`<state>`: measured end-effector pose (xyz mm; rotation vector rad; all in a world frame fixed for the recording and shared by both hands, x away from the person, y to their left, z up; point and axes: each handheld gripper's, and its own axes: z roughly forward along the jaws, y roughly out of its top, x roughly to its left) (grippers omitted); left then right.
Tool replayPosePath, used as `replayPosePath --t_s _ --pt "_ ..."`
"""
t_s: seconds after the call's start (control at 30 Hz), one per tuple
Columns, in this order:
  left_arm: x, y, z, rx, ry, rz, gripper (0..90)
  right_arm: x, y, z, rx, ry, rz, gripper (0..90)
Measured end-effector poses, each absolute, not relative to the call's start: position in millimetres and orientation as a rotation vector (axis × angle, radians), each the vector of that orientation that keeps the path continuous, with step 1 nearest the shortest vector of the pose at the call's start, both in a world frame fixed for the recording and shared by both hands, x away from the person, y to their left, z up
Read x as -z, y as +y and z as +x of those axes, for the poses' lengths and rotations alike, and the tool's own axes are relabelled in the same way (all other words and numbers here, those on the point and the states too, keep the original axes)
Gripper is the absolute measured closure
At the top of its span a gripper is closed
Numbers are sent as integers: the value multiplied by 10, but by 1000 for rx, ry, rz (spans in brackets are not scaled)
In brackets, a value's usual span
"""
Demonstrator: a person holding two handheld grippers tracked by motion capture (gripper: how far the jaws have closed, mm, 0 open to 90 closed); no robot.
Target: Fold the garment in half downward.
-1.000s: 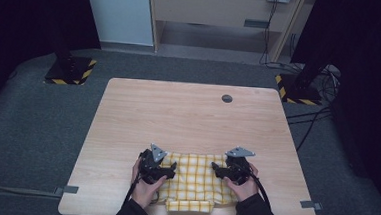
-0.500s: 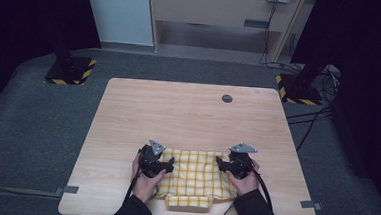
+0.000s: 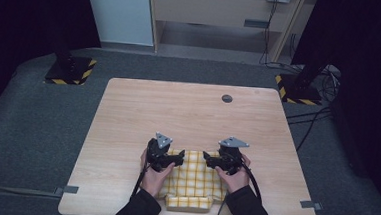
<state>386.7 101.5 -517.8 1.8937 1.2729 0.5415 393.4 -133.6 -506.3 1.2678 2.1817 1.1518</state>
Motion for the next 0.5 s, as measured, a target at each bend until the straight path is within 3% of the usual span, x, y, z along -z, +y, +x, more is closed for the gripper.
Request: replayPosePath --t_s 0.3,0.5 --pt "5363 969 4033 -597 1317 1923 141 5338 -1135 4122 -1030 2205 1297 259" --pt "5347 914 4021 -691 1255 1957 166 5390 -1139 4194 -1070 2176 1331 268"
